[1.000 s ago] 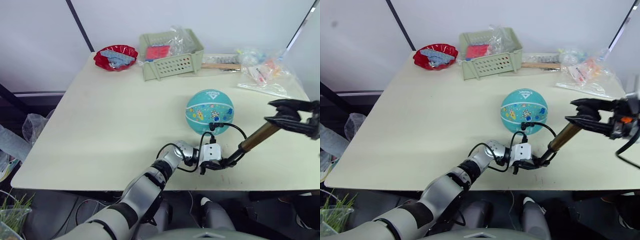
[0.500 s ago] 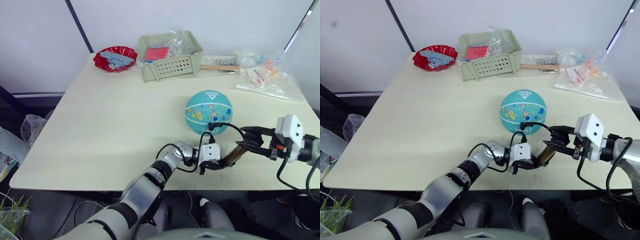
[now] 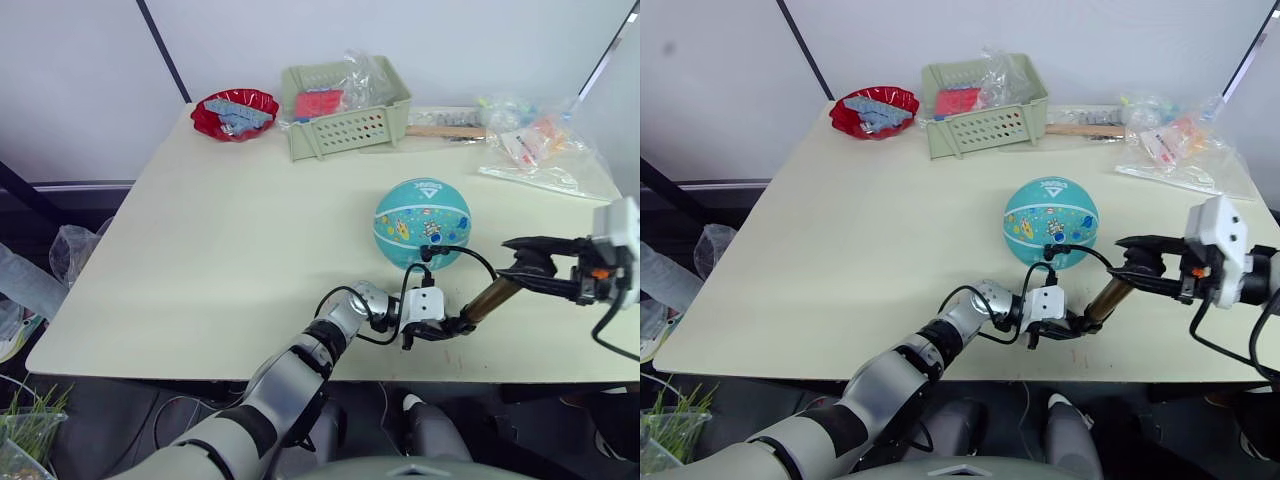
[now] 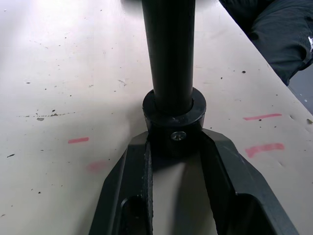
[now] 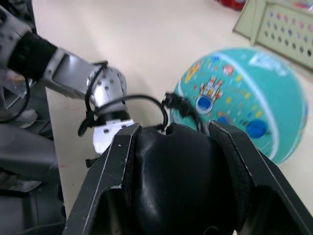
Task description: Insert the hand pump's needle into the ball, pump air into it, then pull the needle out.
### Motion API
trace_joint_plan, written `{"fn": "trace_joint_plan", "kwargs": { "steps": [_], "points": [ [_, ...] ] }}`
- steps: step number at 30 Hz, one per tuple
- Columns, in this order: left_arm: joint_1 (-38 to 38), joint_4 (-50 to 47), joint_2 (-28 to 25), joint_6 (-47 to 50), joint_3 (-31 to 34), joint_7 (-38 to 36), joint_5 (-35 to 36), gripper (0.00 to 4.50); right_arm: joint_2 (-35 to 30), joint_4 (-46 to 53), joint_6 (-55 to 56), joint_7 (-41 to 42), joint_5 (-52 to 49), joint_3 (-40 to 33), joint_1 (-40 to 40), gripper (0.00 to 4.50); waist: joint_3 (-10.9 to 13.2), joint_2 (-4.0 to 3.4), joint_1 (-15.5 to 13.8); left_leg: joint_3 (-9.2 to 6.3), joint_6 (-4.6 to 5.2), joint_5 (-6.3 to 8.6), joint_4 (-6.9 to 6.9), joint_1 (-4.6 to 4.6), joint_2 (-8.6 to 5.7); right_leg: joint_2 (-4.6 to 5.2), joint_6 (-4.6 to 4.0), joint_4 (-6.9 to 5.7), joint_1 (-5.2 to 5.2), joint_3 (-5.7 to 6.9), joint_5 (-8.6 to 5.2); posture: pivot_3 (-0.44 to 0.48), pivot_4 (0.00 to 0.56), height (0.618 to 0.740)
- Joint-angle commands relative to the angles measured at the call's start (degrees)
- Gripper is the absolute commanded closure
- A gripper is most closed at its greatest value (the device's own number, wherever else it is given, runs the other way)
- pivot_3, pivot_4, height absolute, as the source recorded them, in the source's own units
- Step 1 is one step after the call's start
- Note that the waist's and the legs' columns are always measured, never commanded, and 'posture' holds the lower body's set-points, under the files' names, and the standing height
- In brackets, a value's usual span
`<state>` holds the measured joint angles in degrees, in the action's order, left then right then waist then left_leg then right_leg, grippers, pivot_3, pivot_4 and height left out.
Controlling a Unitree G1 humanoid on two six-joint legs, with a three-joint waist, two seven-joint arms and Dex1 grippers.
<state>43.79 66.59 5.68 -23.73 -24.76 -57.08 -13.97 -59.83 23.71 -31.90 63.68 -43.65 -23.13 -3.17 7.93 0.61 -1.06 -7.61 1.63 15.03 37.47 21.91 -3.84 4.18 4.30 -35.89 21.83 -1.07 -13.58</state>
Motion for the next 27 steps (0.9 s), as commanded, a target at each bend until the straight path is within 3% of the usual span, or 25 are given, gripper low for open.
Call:
{"fn": "trace_joint_plan", "kwargs": {
  "steps": [1,6,10,20,27],
  "points": [
    [-1.8,3.3,-1.4,2.0,-1.9,-0.2,-3.0,3.52,-3.9,0.5,-3.9,0.8,-5.9,-8.2,-4.0,2.87,0.0,-0.05,0.0,0.02,0.0,0.0,0.0,0.02,-0.01,0.02,0.0,0.0,0.03,-0.01,0.0,0.0,0.15,0.74],
    [-2.1,3.2,-1.5,2.0,-1.9,-0.2,-3.0,3.52,-8.9,-0.8,-8.5,1.6,-9.4,-12.7,-8.9,2.87,0.2,-0.23,0.0,0.03,0.0,0.0,0.0,0.06,-0.01,0.05,0.0,0.0,0.06,0.01,0.0,0.0,0.15,0.74],
    [-2.2,3.0,-1.4,2.0,-2.0,-0.1,-3.1,3.52,-8.0,-0.9,-9.6,0.2,-9.9,-11.8,-9.7,2.87,0.2,-0.21,0.0,0.03,0.0,0.0,0.0,0.06,0.01,0.05,0.0,0.0,0.05,0.01,0.0,0.0,0.15,0.74],
    [-1.9,3.1,-1.1,2.1,-1.8,0.2,-2.9,3.52,0.7,0.1,2.8,0.7,5.5,4.8,3.2,2.87,-0.1,0.29,0.2,0.06,0.0,0.0,0.04,-0.13,0.03,0.0,0.03,0.0,-0.09,-0.02,-0.01,0.0,0.15,0.74],
    [-1.8,3.1,-1.3,2.2,-1.6,0.5,-2.8,3.52,9.6,-5.4,12.9,-2.1,14.0,12.4,6.6,2.87,-0.4,0.63,0.2,0.01,-0.01,-0.01,0.04,-0.22,0.07,-0.09,0.05,-0.01,-0.15,0.0,-0.03,0.0,0.15,0.74]
  ]
}}
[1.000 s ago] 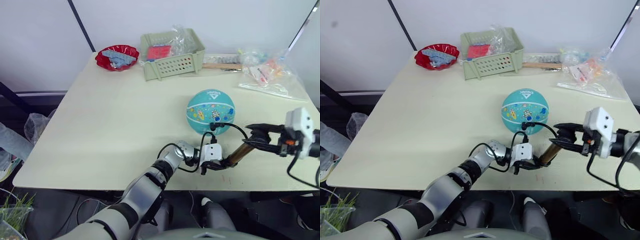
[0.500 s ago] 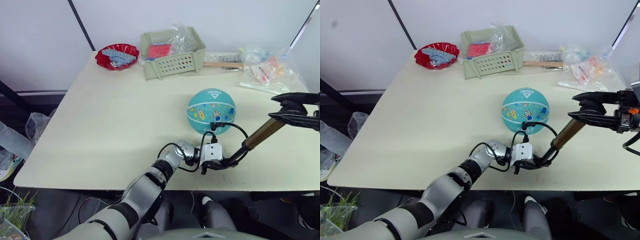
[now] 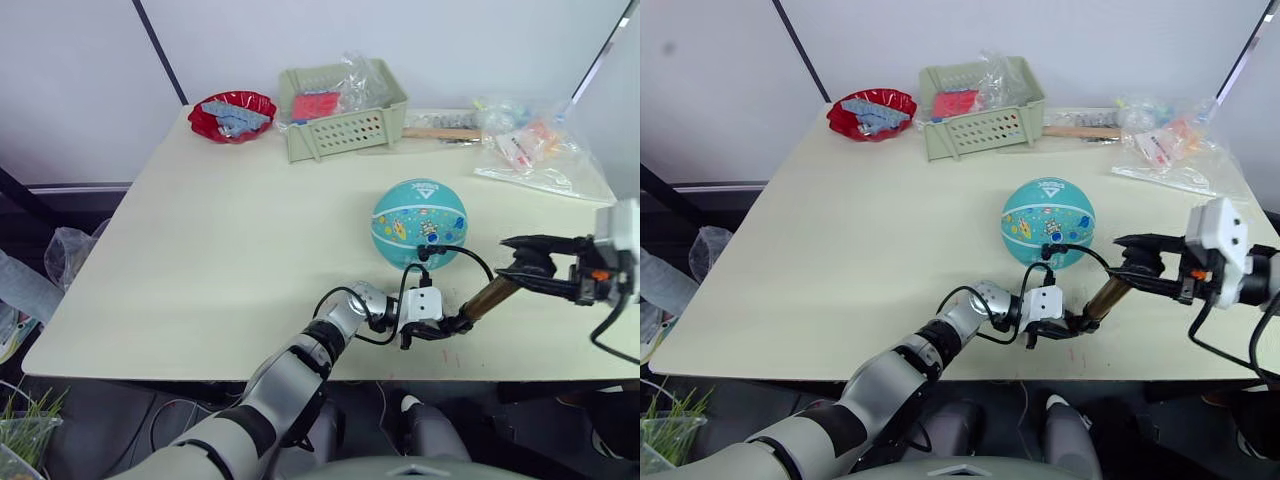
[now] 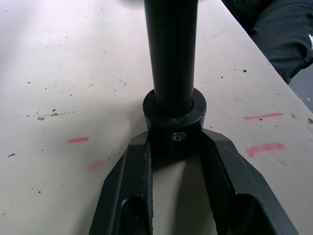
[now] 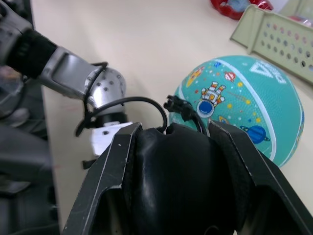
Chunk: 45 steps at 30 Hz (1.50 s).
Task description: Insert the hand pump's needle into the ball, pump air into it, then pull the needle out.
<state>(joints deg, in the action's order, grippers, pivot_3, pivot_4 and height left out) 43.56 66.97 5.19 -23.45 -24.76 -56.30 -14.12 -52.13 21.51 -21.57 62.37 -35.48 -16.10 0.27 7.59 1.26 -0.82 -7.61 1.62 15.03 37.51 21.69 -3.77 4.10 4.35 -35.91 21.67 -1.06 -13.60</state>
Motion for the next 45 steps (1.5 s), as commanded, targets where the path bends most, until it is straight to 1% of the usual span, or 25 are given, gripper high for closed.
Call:
{"fn": "trace_joint_plan", "kwargs": {
  "steps": [1,4,7,9,10,13,15,17,22,26,27,30,32,36,40,45],
  "points": [
    [-1.5,2.8,-0.9,1.9,-1.6,-0.3,-2.6,3.52,2.3,-3.6,3.8,-0.8,7.0,6.1,3.7,2.87,0.0,0.02,0.0,0.02,0.0,0.0,0.0,-0.01,-0.01,0.01,0.0,0.0,0.0,-0.02,0.0,0.0,0.15,0.74],
    [-1.3,2.8,-1.1,1.8,-1.6,-0.4,-2.7,3.52,3.4,-3.2,4.8,-1.6,6.7,5.6,3.3,2.87,-0.1,0.01,0.0,0.02,0.0,0.0,0.0,-0.04,-0.01,0.0,0.0,-0.01,-0.01,-0.04,0.01,0.0,0.15,0.74],
    [-1.2,2.9,-1.2,1.9,-1.6,-0.3,-2.8,3.52,2.5,-2.0,4.1,-1.3,5.4,4.1,2.5,2.87,-0.1,-0.06,0.0,0.01,-0.01,-0.01,0.0,-0.04,-0.01,-0.01,-0.03,-0.02,0.0,-0.04,0.02,0.0,0.15,0.74],
    [-1.0,3.0,-1.3,1.9,-1.6,-0.4,-2.8,3.52,0.8,-0.7,2.3,-0.8,3.0,1.5,1.1,2.87,-0.1,-0.07,0.0,0.0,-0.01,-0.01,0.0,-0.03,-0.01,-0.01,-0.04,-0.02,0.0,-0.03,0.02,0.0,0.15,0.74],
    [-0.9,3.0,-1.2,1.9,-1.5,-0.3,-2.8,3.52,-0.7,0.1,1.0,-0.5,1.0,-0.7,-0.4,2.87,0.0,-0.2,0.0,0.01,-0.01,-0.01,0.0,-0.02,-0.01,-0.01,-0.04,-0.02,0.0,-0.03,0.02,0.0,0.15,0.74],
    [-0.7,3.2,-1.0,2.0,-1.5,-0.2,-2.8,3.52,-5.6,2.6,-6.2,-0.4,-9.1,-8.7,-5.6,2.87,0.4,-0.68,0.0,0.07,0.0,-0.01,0.07,0.1,-0.07,0.06,-0.02,-0.02,0.08,-0.09,0.04,0.0,0.15,0.74],
    [-0.8,3.3,-0.9,1.9,-1.6,-0.4,-2.8,3.52,-8.9,3.2,-10.5,0.1,-13.0,-12.4,-7.2,2.87,0.4,-0.73,-0.1,0.06,0.0,-0.01,0.07,0.13,-0.07,0.07,-0.03,-0.02,0.1,-0.09,0.04,0.0,0.15,0.74],
    [-1.0,3.3,-0.9,1.8,-1.6,-0.4,-2.9,3.52,-11.8,3.1,-14.3,0.0,-16.0,-15.5,-9.0,2.87,0.5,-1.0,-0.1,-0.04,0.0,0.0,0.0,0.27,-0.06,0.06,-0.06,-0.02,0.2,0.0,0.04,0.0,0.15,0.74],
    [-1.3,3.4,-0.9,1.6,-1.9,-0.6,-3.0,3.52,-17.6,0.9,-20.7,0.4,-19.6,-19.7,-13.5,2.87,0.6,-0.97,-0.2,0.02,0.03,0.01,-0.01,0.32,-0.11,0.16,-0.05,0.01,0.26,-0.01,0.04,0.0,0.15,0.74],
    [-1.5,3.5,-0.9,1.4,-1.9,-0.5,-3.1,3.52,-18.6,0.7,-23.9,0.0,-21.7,-20.5,-15.1,2.87,0.6,-0.97,-0.1,0.04,0.03,0.01,-0.01,0.31,-0.09,0.18,-0.05,0.0,0.26,-0.01,0.03,0.0,0.15,0.74],
    [-1.6,3.5,-0.8,1.4,-2.0,-0.5,-3.1,3.52,-18.4,0.8,-24.3,0.1,-21.4,-20.4,-14.8,2.87,0.6,-0.96,-0.1,0.04,0.03,0.01,-0.01,0.31,-0.09,0.18,-0.04,0.0,0.26,-0.01,0.03,0.0,0.15,0.74],
    [-1.7,3.4,-0.7,1.4,-2.1,-0.6,-3.1,3.52,-16.5,2.7,-23.0,1.1,-17.2,-17.4,-9.6,2.87,0.6,-0.96,-0.2,0.04,0.03,0.01,-0.01,0.3,-0.09,0.17,-0.04,0.0,0.25,-0.01,0.03,0.0,0.15,0.74],
    [-1.8,3.4,-0.6,1.4,-2.1,-0.6,-3.1,3.52,-15.4,3.3,-20.0,2.2,-12.6,-14.1,-5.0,2.87,0.4,-0.64,-0.2,0.02,0.03,0.01,-0.05,0.28,-0.09,0.15,-0.05,0.0,0.24,0.01,0.03,0.0,0.15,0.74],
    [-1.9,3.4,-0.6,1.3,-2.1,-0.4,-3.2,3.52,-8.5,3.3,-11.3,0.3,-5.4,-6.4,0.2,2.87,0.1,-0.18,-0.1,0.03,0.03,0.02,-0.04,0.09,-0.06,0.12,-0.03,0.0,0.08,0.0,0.02,0.0,0.15,0.74],
    [-1.9,3.2,-0.6,1.4,-1.9,-0.3,-3.1,3.52,-3.7,2.7,-6.3,-1.1,-1.1,-1.5,2.8,2.87,-0.1,-0.06,0.0,0.03,0.02,0.01,-0.03,-0.01,-0.03,0.06,0.1,0.0,0.0,-0.02,-0.06,0.0,0.15,0.74],
    [-2.0,2.9,-0.9,1.4,-2.0,-0.6,-3.1,3.52,-0.4,1.1,-1.3,-2.1,3.1,2.5,3.7,2.87,-0.1,-0.03,0.0,0.0,0.0,0.0,-0.03,-0.03,0.0,0.0,-0.03,-0.01,0.0,-0.01,0.02,0.0,0.15,0.74]
  ]
}}
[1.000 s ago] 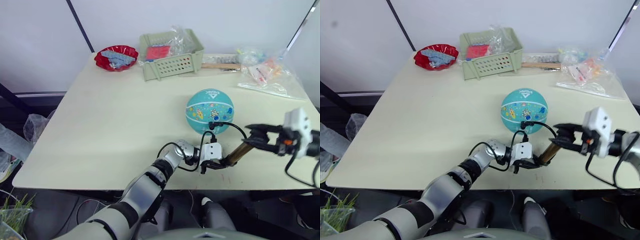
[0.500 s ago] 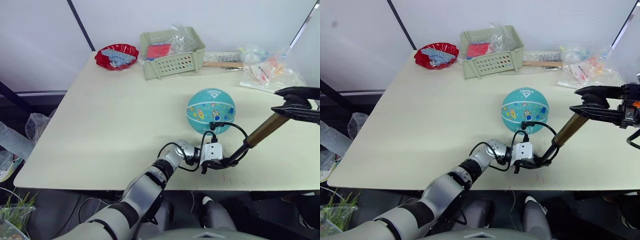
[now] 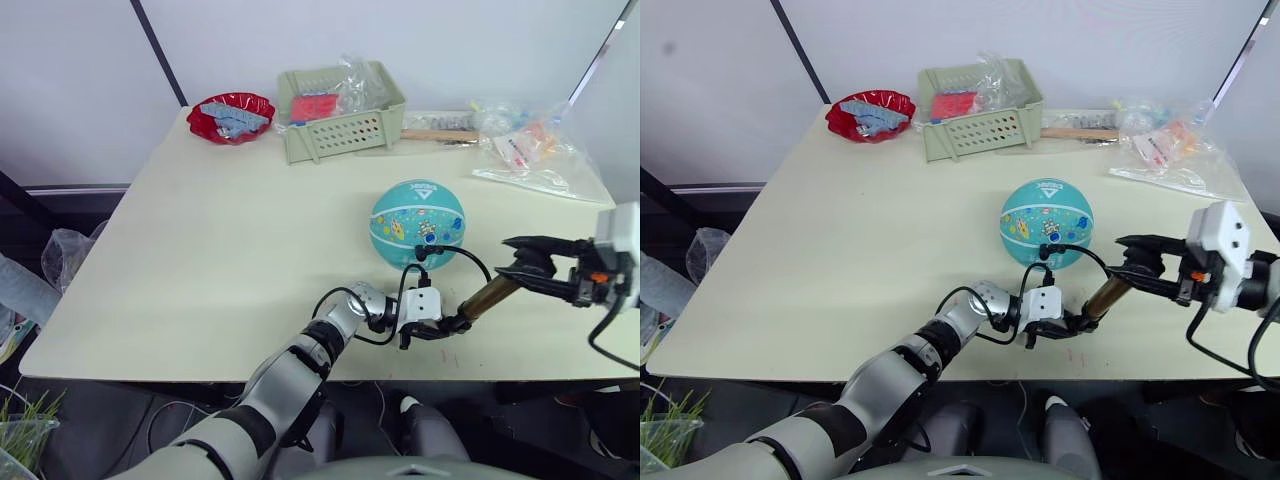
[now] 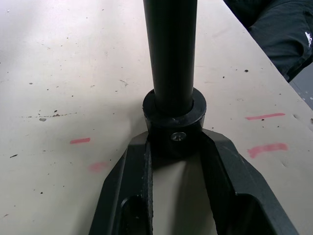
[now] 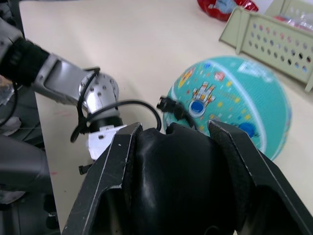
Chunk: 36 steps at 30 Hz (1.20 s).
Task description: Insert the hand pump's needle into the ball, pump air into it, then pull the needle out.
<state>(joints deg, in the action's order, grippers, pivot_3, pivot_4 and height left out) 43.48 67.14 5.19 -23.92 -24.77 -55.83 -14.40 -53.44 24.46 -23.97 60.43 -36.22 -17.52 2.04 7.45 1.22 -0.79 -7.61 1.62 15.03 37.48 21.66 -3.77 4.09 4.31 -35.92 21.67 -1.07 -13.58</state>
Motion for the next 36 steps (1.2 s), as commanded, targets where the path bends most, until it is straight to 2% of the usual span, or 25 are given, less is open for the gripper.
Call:
{"fn": "trace_joint_plan", "kwargs": {
  "steps": [1,7,15,26,32,36],
  "points": [
    [-1.9,2.7,-1.0,1.8,-2.0,-1.2,-2.8,3.52,1.0,-2.2,2.0,0.2,4.8,4.6,2.4,2.87,0.0,0.01,0.0,0.0,0.0,0.0,0.0,0.0,0.0,0.0,0.0,0.0,0.0,0.0,0.0,0.0,0.15,0.74],
    [-1.7,2.6,-0.8,1.9,-2.0,-1.2,-2.8,3.52,1.6,-2.5,3.6,0.7,4.5,4.6,2.2,2.87,0.0,-0.03,0.0,-0.01,0.0,0.0,0.0,0.03,-0.02,0.01,-0.01,0.0,0.01,0.0,0.01,0.0,0.15,0.74],
    [-1.7,2.8,-1.0,1.9,-2.1,-1.6,-3.0,3.52,-4.7,1.2,-5.6,2.5,-9.7,-7.5,-6.6,2.87,0.4,-0.54,-0.2,-0.02,0.01,0.0,-0.01,0.15,-0.06,0.05,-0.02,0.01,0.11,0.0,0.01,0.0,0.15,0.74],
    [-1.9,3.0,-0.9,1.8,-2.2,-1.6,-3.1,3.52,-10.5,-1.0,-14.4,2.1,-18.3,-17.1,-14.5,2.87,0.4,-0.64,-0.1,0.0,0.01,0.01,-0.03,0.24,-0.06,0.09,-0.03,0.01,0.18,0.01,0.01,0.0,0.15,0.74],
    [-1.9,3.0,-0.9,1.9,-2.2,-1.5,-3.2,3.52,-10.2,-1.1,-16.1,1.5,-19.7,-17.5,-16.4,2.87,0.4,-0.64,-0.1,0.02,0.02,0.01,-0.03,0.24,-0.06,0.11,-0.02,0.01,0.18,-0.01,0.01,0.0,0.15,0.74],
    [-2.0,3.1,-0.9,1.9,-2.2,-1.4,-3.2,3.52,-9.8,1.4,-13.7,3.5,-11.5,-9.7,-8.8,2.87,0.4,-0.6,-0.1,0.0,0.02,0.01,-0.03,0.21,-0.04,0.09,-0.03,0.01,0.17,0.01,0.01,0.0,0.15,0.74]
  ]
}}
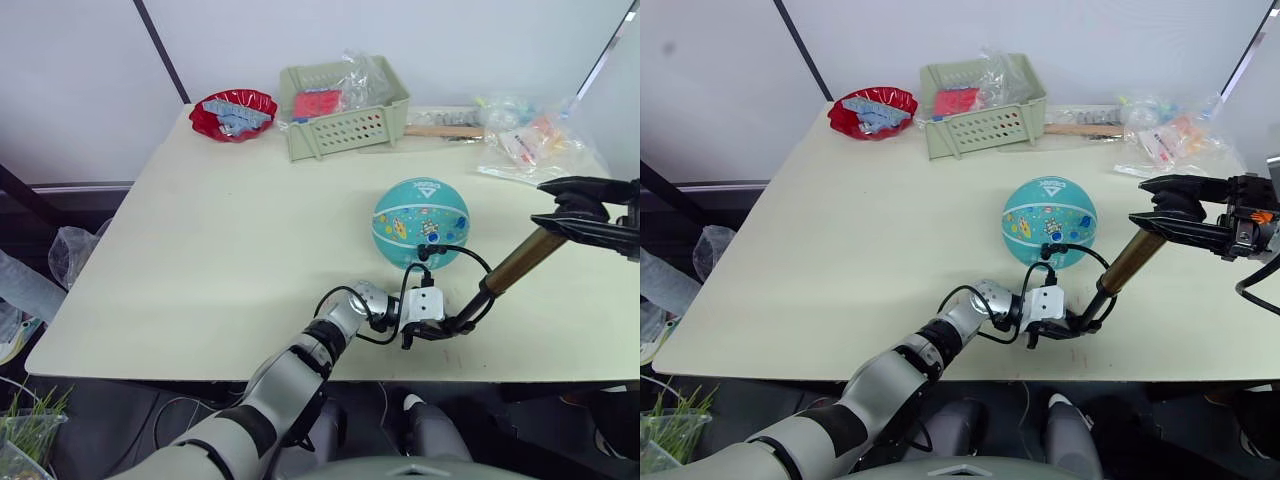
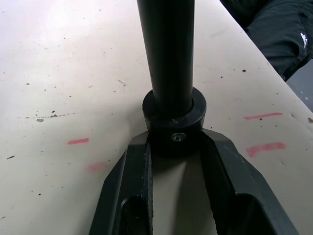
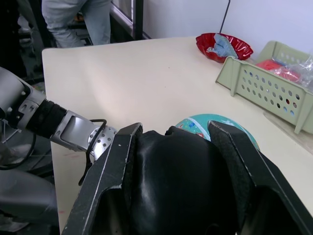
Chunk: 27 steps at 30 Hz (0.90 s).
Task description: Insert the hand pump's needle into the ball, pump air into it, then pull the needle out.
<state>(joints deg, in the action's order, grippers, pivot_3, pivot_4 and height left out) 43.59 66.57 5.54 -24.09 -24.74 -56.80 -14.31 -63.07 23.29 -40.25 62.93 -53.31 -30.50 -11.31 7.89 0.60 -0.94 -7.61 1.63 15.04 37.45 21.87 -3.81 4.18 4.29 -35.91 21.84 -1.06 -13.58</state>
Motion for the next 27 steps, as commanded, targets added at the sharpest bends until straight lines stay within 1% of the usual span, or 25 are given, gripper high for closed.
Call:
{"fn": "trace_joint_plan", "kwargs": {
  "steps": [1,3,8,16,19,23,27],
  "points": [
    [-2.1,3.6,-1.2,2.1,-2.3,-0.4,-3.3,3.52,0.6,2.7,3.5,1.0,6.7,4.9,5.5,2.87,-0.1,0.09,0.0,0.02,0.0,0.0,0.0,-0.04,0.0,0.0,0.0,0.0,-0.03,-0.02,0.0,0.0,0.15,0.74],
    [-2.1,3.6,-1.3,2.0,-2.3,-0.4,-3.4,3.52,2.8,2.2,5.1,0.3,7.6,7.0,6.3,2.87,-0.2,0.29,0.1,0.01,0.0,0.0,-0.01,-0.07,0.01,-0.02,0.0,0.0,-0.06,-0.01,0.0,0.0,0.15,0.74],
    [-2.0,3.7,-1.5,2.1,-2.2,-0.3,-3.3,3.52,7.7,1.0,10.6,-0.3,12.6,12.7,9.2,2.87,-0.3,0.36,0.2,0.03,0.0,0.0,0.02,-0.16,0.02,-0.05,0.03,0.0,-0.12,-0.04,-0.01,0.0,0.15,0.74],
    [-2.2,3.5,-1.7,2.2,-2.2,-0.3,-3.2,3.52,13.2,-1.3,19.1,-1.9,23.0,21.1,14.4,2.87,-0.4,0.5,0.2,-0.01,-0.01,-0.01,0.02,-0.19,0.03,-0.1,0.01,-0.02,-0.12,-0.02,0.0,0.0,0.15,0.74],
    [-2.2,3.4,-1.8,2.5,-2.2,-0.7,-3.2,3.52,13.3,-0.2,18.6,-2.0,20.3,17.9,14.1,2.87,-0.4,0.48,0.2,0.0,-0.01,-0.01,0.02,-0.2,0.03,-0.1,0.01,-0.02,-0.14,-0.03,0.0,0.0,0.15,0.74],
    [-2.1,3.4,-1.8,2.4,-2.3,-0.7,-3.3,3.52,11.3,1.2,16.3,-1.1,15.1,12.1,12.0,2.87,-0.3,0.4,0.1,-0.01,-0.01,0.0,0.01,-0.16,0.02,-0.09,0.0,-0.02,-0.12,-0.03,0.0,0.0,0.15,0.74],
    [-2.1,3.3,-1.8,2.3,-2.3,-0.9,-3.3,3.52,8.6,1.4,14.3,0.4,11.8,7.9,9.2,2.87,-0.2,0.25,0.1,0.0,-0.01,0.0,0.01,-0.1,-0.01,-0.06,0.0,-0.01,-0.08,-0.03,0.0,0.0,0.15,0.74]
  ]
}}
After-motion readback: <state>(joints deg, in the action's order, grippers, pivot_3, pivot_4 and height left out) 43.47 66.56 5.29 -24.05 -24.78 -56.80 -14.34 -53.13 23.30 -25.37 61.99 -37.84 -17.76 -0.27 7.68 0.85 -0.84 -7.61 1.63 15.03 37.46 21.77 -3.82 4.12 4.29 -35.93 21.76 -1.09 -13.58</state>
